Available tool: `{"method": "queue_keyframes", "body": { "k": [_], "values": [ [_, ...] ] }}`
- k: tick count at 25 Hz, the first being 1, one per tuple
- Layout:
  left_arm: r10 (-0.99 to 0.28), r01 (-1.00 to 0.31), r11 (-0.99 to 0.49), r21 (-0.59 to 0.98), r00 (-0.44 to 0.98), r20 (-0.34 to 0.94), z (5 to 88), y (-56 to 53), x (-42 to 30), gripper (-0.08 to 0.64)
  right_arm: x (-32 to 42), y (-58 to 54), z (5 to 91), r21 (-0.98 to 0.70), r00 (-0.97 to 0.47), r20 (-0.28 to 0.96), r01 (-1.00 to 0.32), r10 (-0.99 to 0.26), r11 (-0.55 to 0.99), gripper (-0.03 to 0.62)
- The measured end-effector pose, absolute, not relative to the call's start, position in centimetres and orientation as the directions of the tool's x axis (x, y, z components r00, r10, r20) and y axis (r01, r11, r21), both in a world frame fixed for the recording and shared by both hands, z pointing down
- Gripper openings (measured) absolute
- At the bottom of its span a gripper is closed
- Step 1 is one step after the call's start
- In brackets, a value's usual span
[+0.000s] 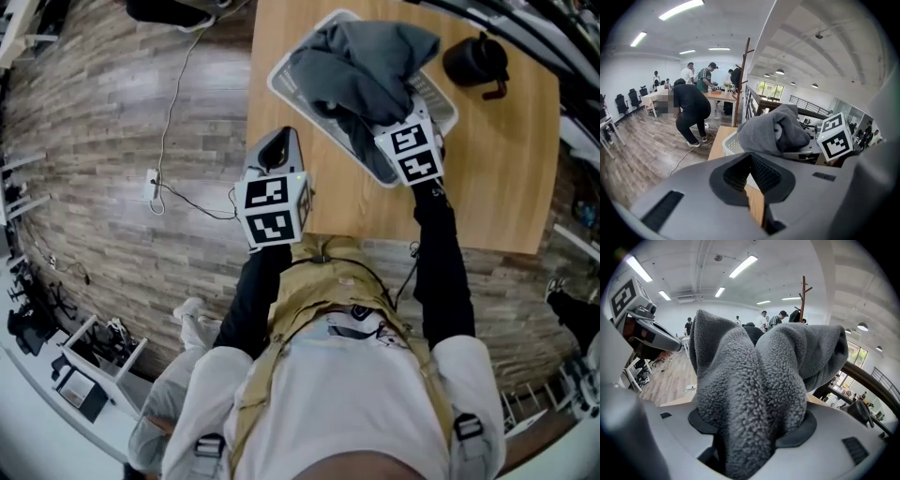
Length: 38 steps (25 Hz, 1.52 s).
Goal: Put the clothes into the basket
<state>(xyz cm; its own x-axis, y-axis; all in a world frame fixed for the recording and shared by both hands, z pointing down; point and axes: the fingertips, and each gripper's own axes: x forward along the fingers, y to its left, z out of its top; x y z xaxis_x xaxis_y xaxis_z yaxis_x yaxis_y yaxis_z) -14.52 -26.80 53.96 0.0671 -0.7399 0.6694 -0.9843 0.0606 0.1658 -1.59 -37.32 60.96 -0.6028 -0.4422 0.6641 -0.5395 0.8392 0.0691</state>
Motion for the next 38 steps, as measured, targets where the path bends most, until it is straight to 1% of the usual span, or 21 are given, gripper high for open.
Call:
{"method": "queue_keyframes", "body": {
  "k": [11, 15, 20, 28, 30, 32, 38],
  "values": [
    [-0.684, -0.982, 0.081, 0.173, 0.071, 0.726, 57.0, -27.8, -13.7, -0.001, -2.0, -37.3, 65.7, 0.038, -0.538, 0.766, -0.510, -0.353, 0.859, 0.318],
    [-0.679, -0.981, 0.088, 0.175, 0.070, 0.731, 57.6, -27.6, -13.8, 0.000, -2.1, -36.7, 67.9, 0.056, -0.485, 0.817, -0.474, -0.314, 0.879, 0.319],
    [-0.678, -0.980, 0.095, 0.173, 0.064, 0.732, 57.7, -27.3, -14.2, -0.002, -2.8, -36.8, 69.4, 0.050, -0.467, 0.840, -0.440, -0.276, 0.897, 0.322],
    [-0.686, -0.982, 0.084, 0.166, 0.064, 0.724, 57.1, -26.9, -13.9, -0.002, -3.1, -36.6, 71.6, 0.032, -0.402, 0.890, -0.418, -0.216, 0.908, 0.359],
    [-0.689, -0.982, 0.079, 0.169, 0.069, 0.721, 56.8, -26.7, -13.6, -0.002, -2.8, -36.5, 71.8, 0.020, -0.389, 0.898, -0.426, -0.203, 0.904, 0.394],
    [-0.692, -0.983, 0.074, 0.166, 0.069, 0.719, 56.5, -26.4, -13.5, 0.000, -2.4, -36.5, 70.9, 0.028, -0.392, 0.894, -0.437, -0.218, 0.899, 0.419],
    [-0.725, -0.985, 0.039, 0.167, 0.087, 0.683, 54.6, -26.8, -13.0, -0.001, -1.5, -36.5, 64.6, 0.056, -0.483, 0.811, -0.498, -0.331, 0.865, 0.419]
  ]
}}
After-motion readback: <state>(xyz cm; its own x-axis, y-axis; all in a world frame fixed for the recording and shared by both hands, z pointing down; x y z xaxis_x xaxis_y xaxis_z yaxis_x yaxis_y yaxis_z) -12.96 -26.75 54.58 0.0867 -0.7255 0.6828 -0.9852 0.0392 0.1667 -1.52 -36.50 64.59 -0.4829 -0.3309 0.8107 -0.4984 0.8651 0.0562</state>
